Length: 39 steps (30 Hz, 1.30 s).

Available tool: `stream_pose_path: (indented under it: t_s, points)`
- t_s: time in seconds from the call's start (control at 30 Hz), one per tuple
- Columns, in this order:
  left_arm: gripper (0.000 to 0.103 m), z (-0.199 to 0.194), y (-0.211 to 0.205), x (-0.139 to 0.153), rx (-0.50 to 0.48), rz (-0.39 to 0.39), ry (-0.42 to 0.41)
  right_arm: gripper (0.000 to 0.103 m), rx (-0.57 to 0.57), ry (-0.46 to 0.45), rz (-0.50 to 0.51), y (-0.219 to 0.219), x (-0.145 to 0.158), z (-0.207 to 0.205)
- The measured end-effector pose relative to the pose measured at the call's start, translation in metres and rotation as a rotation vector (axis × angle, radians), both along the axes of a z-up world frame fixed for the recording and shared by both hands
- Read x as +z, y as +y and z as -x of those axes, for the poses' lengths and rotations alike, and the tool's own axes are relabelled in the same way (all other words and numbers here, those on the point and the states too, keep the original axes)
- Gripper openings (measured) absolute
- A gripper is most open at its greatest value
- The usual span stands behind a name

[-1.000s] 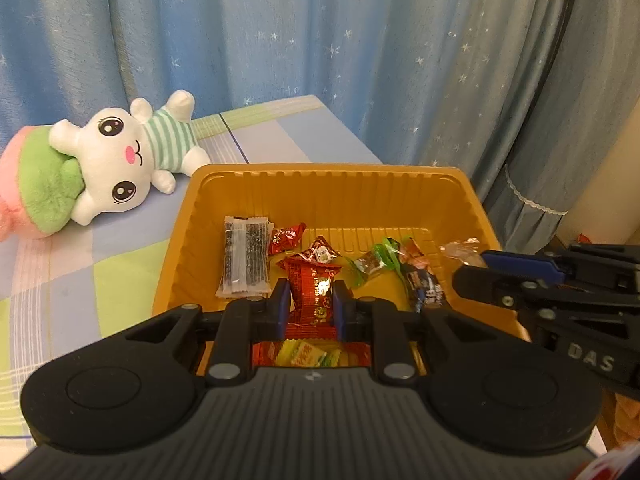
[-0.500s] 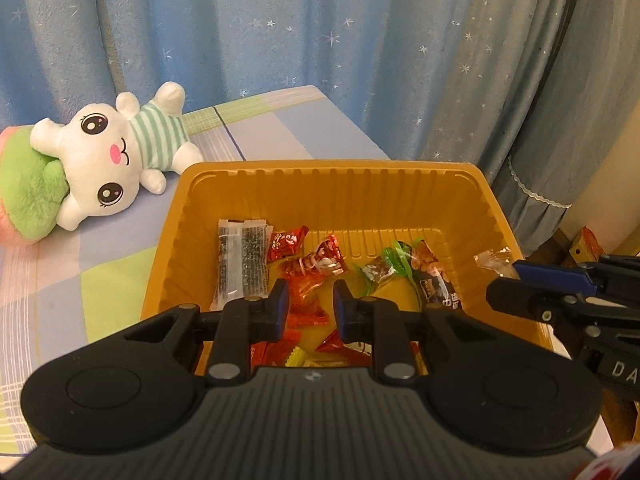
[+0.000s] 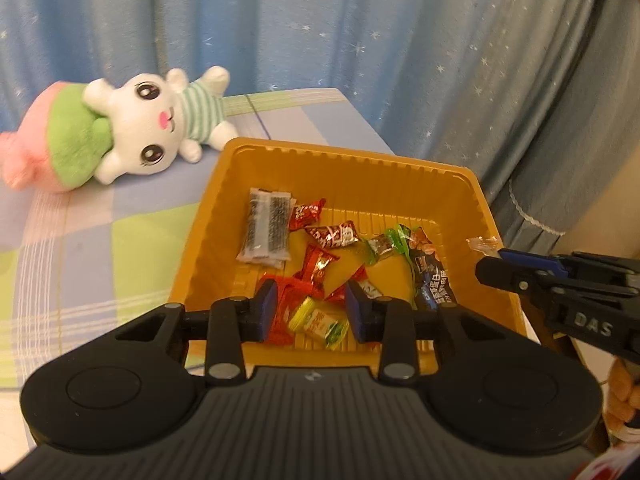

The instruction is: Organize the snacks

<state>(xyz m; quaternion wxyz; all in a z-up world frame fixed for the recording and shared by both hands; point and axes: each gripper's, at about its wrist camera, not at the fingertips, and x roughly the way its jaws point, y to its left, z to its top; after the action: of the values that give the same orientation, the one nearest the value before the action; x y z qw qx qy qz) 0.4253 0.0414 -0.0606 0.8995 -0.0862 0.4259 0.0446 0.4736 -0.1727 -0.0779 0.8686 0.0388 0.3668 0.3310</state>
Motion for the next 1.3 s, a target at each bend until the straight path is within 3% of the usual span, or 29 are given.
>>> stream_pose_path:
  t_s: [0.3, 0.63, 0.7, 0.77, 0.93, 1.03, 1.17, 1.3]
  points:
    - [0.039, 0.037, 0.004, 0.018, 0.078, 0.0, -0.021, 0.023, 0.02, 0.01, -0.016, 0.011, -0.003, -0.013]
    - [0.048, 0.093, 0.006, 0.04, 0.179, -0.026, -0.047, 0.026, 0.016, -0.009, -0.099, 0.019, 0.01, -0.02]
    - [0.051, 0.107, 0.005, 0.044, 0.2, -0.026, -0.05, 0.037, 0.006, 0.005, -0.104, 0.014, 0.012, -0.017]
    - [0.054, 0.121, 0.003, 0.047, 0.217, -0.027, -0.051, 0.057, -0.019, 0.02, -0.122, 0.006, 0.014, -0.01]
    - [0.06, 0.15, -0.006, 0.05, 0.232, -0.041, -0.029, 0.066, -0.019, 0.053, -0.143, -0.017, 0.018, 0.019]
    - [0.07, 0.167, -0.012, 0.052, 0.229, -0.023, -0.023, 0.072, -0.016, 0.069, -0.126, -0.03, 0.022, 0.046]
    - [0.071, 0.186, -0.021, 0.054, 0.194, 0.01, -0.012, 0.084, -0.013, 0.074, -0.111, -0.045, 0.03, 0.09]
    - [0.071, 0.208, -0.031, 0.055, 0.162, 0.022, 0.01, 0.087, -0.016, 0.07, -0.078, -0.055, 0.038, 0.139]
